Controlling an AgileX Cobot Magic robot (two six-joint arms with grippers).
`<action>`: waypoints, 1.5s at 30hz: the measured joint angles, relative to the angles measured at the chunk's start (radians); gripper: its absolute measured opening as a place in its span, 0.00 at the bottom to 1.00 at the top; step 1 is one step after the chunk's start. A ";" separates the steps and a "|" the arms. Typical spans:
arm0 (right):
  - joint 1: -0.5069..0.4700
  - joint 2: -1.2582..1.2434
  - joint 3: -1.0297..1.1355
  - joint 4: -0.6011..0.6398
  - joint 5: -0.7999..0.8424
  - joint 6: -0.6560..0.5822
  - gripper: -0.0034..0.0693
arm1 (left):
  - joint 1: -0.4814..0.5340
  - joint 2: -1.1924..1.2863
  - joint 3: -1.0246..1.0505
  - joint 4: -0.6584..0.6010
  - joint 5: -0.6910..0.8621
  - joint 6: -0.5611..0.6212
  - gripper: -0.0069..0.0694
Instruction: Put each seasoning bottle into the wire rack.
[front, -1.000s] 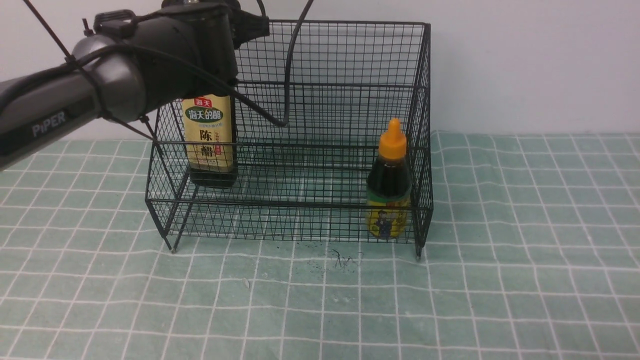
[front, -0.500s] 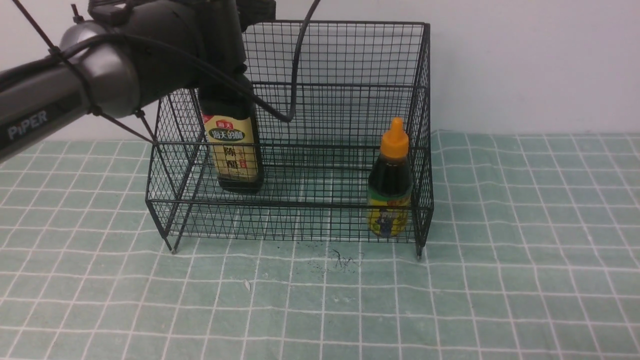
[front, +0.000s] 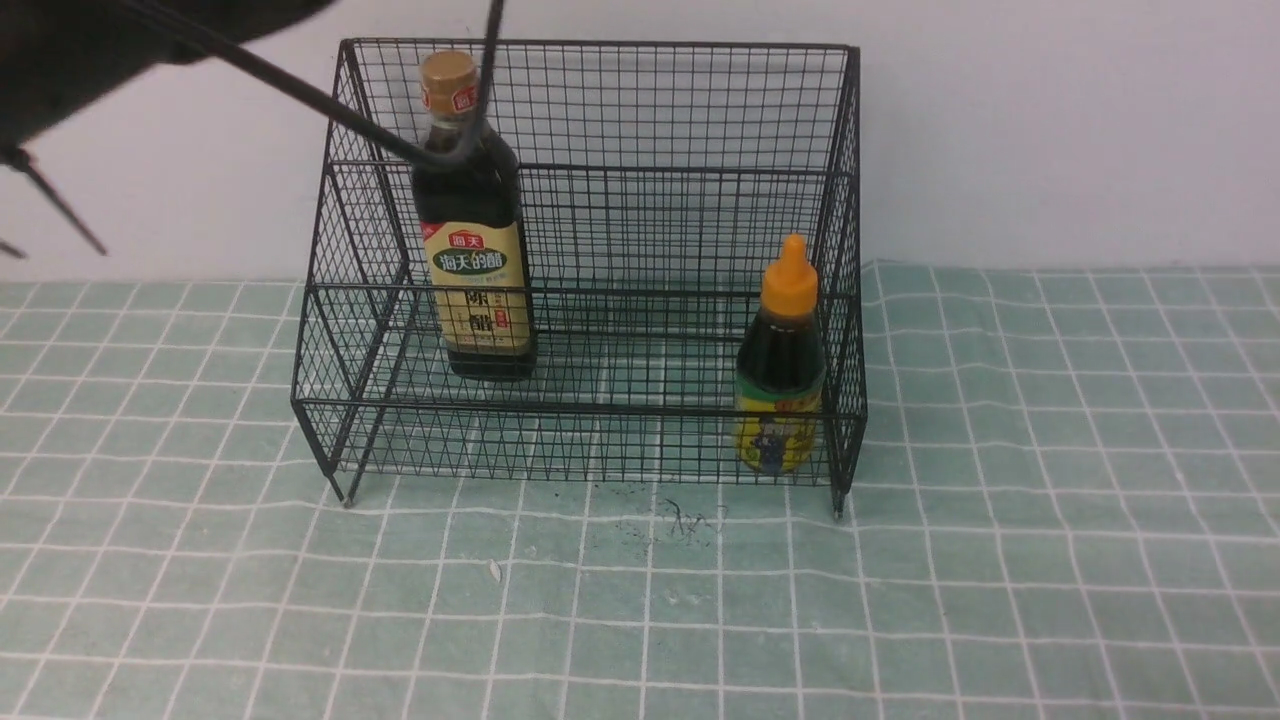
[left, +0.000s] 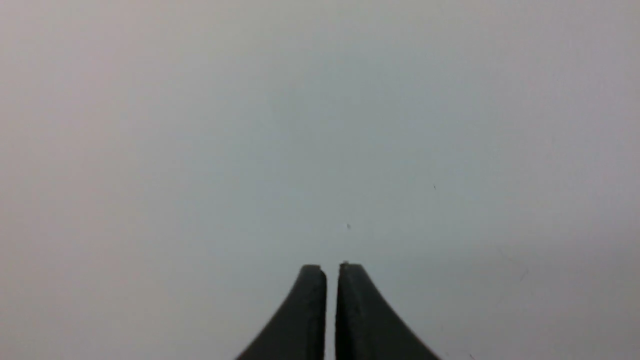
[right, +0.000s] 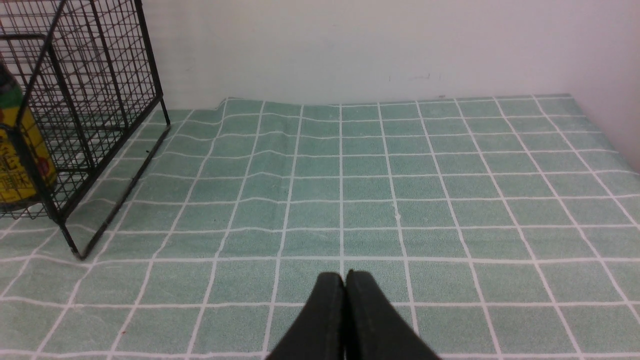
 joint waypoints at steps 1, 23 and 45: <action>0.000 0.000 0.000 0.000 0.000 0.000 0.03 | 0.000 -0.029 0.000 0.000 0.005 0.047 0.09; 0.000 0.000 0.000 0.000 0.000 0.000 0.03 | 0.000 -0.479 -0.009 0.017 0.516 -0.628 0.09; 0.000 0.000 0.000 0.000 0.000 0.000 0.03 | 0.000 -0.577 0.020 1.217 1.748 -1.578 0.09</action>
